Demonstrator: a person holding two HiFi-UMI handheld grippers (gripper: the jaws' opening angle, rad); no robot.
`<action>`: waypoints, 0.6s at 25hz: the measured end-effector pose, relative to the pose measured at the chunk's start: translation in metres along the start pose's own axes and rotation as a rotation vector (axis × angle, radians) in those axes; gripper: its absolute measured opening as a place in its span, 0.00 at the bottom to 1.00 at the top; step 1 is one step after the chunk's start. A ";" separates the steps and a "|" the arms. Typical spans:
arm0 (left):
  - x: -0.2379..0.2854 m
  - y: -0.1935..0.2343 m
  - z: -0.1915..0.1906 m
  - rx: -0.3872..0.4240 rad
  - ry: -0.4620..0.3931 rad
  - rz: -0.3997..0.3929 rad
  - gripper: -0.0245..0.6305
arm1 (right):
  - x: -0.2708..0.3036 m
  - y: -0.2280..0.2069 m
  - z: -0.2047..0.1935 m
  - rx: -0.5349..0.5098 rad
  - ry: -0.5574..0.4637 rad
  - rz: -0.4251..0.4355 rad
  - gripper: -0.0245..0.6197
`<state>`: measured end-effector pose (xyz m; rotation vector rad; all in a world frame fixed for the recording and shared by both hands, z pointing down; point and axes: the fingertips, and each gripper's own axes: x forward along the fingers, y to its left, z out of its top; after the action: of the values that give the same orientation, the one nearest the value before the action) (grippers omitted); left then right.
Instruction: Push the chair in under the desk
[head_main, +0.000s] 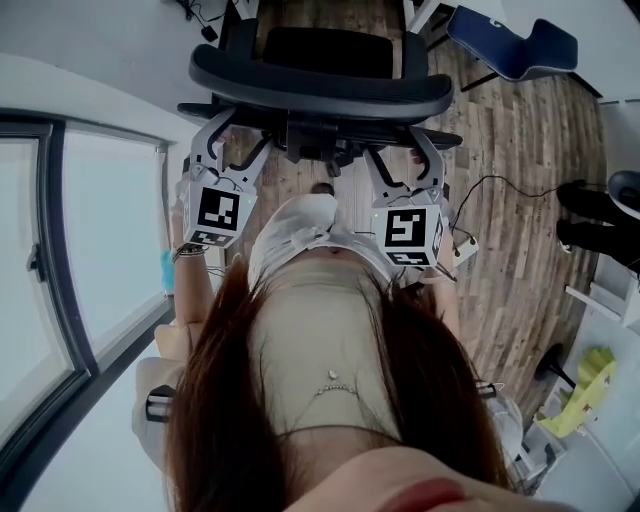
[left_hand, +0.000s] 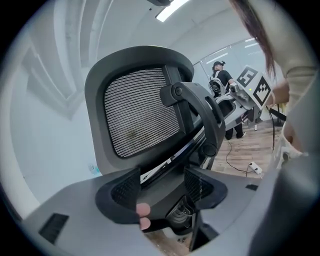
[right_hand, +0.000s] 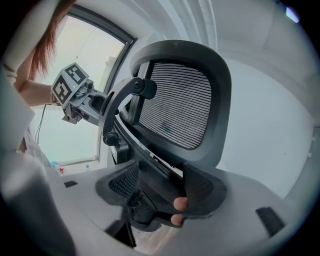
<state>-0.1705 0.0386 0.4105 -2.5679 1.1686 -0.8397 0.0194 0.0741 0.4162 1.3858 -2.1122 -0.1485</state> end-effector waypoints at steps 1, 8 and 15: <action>0.004 0.003 0.002 -0.003 -0.002 -0.002 0.45 | 0.004 -0.004 0.001 0.001 -0.001 -0.001 0.47; 0.027 0.020 0.011 -0.004 -0.001 -0.001 0.45 | 0.024 -0.022 0.006 0.004 -0.010 -0.009 0.47; 0.032 0.027 0.010 -0.015 -0.011 0.002 0.45 | 0.031 -0.024 0.011 0.000 -0.016 -0.012 0.47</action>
<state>-0.1647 -0.0040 0.4045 -2.5790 1.1788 -0.8188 0.0239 0.0343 0.4107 1.4022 -2.1168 -0.1652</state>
